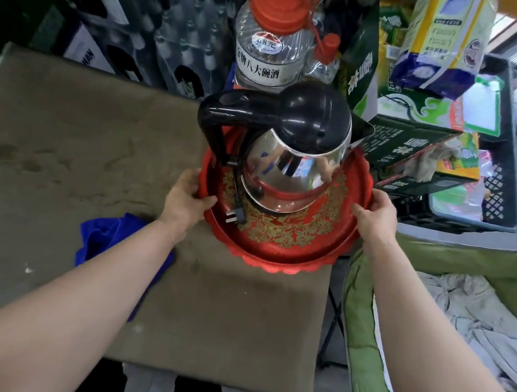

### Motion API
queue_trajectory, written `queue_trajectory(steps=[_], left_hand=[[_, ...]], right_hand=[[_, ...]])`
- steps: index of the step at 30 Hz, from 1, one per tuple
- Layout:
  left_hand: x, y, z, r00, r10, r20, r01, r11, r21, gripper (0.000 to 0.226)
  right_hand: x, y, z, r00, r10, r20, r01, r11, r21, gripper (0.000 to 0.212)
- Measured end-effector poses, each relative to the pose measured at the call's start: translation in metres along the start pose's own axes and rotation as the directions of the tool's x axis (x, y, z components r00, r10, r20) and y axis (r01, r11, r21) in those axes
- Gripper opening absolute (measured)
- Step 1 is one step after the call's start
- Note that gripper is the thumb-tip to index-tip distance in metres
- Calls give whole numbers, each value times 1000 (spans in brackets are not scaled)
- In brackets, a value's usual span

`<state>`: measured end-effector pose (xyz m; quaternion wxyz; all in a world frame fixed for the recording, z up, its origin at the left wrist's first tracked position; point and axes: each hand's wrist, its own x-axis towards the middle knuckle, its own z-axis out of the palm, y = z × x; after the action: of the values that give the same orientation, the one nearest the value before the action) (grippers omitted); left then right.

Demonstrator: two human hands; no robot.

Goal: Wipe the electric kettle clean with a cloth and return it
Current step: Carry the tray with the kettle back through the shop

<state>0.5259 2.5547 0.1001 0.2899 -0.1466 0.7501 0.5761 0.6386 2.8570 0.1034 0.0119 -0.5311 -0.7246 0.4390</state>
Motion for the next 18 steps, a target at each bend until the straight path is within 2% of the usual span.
queue_trajectory(steps=[7,11,18], left_hand=[[-44,-11,-37,998,-37,44,43,987,-153,54],[-80,-15,-74,999,-28,-23,22,972,-233,51],[-152,-15,-166,984,42,-175,-86,965,-249,55]], right_hand=[[-54,2,-9,993,13,119,-29,990,135,40],[-104,-5,-10,983,-14,183,-19,984,175,42],[-203,-42,-7,941,-123,314,47,970,239,37]])
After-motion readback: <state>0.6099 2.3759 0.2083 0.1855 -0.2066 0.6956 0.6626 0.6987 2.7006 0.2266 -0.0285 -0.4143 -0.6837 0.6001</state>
